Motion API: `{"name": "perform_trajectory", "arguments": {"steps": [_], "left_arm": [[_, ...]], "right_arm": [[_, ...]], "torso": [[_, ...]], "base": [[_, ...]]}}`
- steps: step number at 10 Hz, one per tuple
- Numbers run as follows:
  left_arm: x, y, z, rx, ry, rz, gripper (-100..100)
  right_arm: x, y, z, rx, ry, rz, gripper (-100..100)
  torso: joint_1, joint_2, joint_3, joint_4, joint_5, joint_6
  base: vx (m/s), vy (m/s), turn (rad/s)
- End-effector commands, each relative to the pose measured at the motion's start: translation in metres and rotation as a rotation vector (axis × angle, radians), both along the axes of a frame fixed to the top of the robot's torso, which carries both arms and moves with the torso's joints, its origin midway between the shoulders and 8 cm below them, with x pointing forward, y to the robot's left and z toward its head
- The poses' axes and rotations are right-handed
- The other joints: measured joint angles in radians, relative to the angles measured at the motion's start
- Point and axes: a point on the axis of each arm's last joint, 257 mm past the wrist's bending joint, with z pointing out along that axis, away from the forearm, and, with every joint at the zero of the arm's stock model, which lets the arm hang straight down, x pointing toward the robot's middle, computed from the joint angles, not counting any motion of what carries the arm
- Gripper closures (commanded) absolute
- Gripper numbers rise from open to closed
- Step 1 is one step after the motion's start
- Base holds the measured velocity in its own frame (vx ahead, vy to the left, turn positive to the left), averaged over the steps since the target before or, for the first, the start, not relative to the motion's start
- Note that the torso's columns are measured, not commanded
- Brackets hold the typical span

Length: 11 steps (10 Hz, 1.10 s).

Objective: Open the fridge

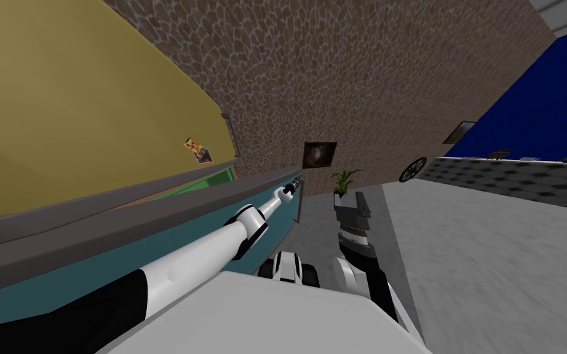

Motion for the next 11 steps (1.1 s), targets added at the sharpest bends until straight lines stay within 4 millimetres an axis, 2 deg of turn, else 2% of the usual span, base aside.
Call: {"name": "perform_trajectory", "arguments": {"steps": [1,2,3,5,6,7,10,11], "left_arm": [[0.024,0.044,0.017,0.001,0.0,0.083,-100],[0.031,0.059,0.023,0.001,0.0,0.11,-100],[0.031,0.059,0.023,0.001,0.0,0.11,-100],[0.044,0.089,0.034,-0.001,-0.001,0.164,-100],[0.044,0.089,0.034,-0.001,-0.001,0.164,-100],[0.055,0.12,0.046,-0.005,-0.002,0.219,-100],[0.055,0.12,0.046,-0.005,-0.002,0.219,-100],[0.056,0.122,0.038,-0.002,0.01,0.221,-100]], "right_arm": [[0.0,0.0,0.0,0.0,0.0,0.0,0],[0.0,0.0,0.0,0.0,0.0,0.0,0],[0.0,0.0,0.0,0.0,0.0,0.0,0],[0.0,0.0,0.0,0.0,0.0,0.0,0],[0.0,0.0,0.0,0.0,0.0,0.0,0],[0.0,0.0,0.0,0.0,0.0,0.0,0],[0.0,0.0,0.0,0.0,0.0,0.0,0],[0.0,0.0,0.0,0.0,0.0,0.0,0]], "torso": [[-0.001,0.009,0.005,0.002,0.0,0.003],[-0.002,0.012,0.008,0.004,-0.001,0.004],[-0.001,0.014,0.008,0.008,-0.002,0.003],[0.002,0.01,0.006,0.004,0.0,0.002],[0.001,0.009,0.005,0.005,0.0,0.001],[0.001,0.009,0.006,0.006,0.0,0.0],[0.0,0.014,0.008,0.01,-0.001,0.001],[0.0,0.015,0.009,0.01,-0.001,0.0]], "base": [[-0.048,0.07,-0.369],[-0.072,0.05,-0.301],[-0.055,0.013,-0.059],[-0.048,0.037,-0.207],[-0.043,0.037,-0.104],[-0.047,0.041,-0.344],[-0.024,0.017,-0.052],[0.008,-0.006,-0.001]]}}
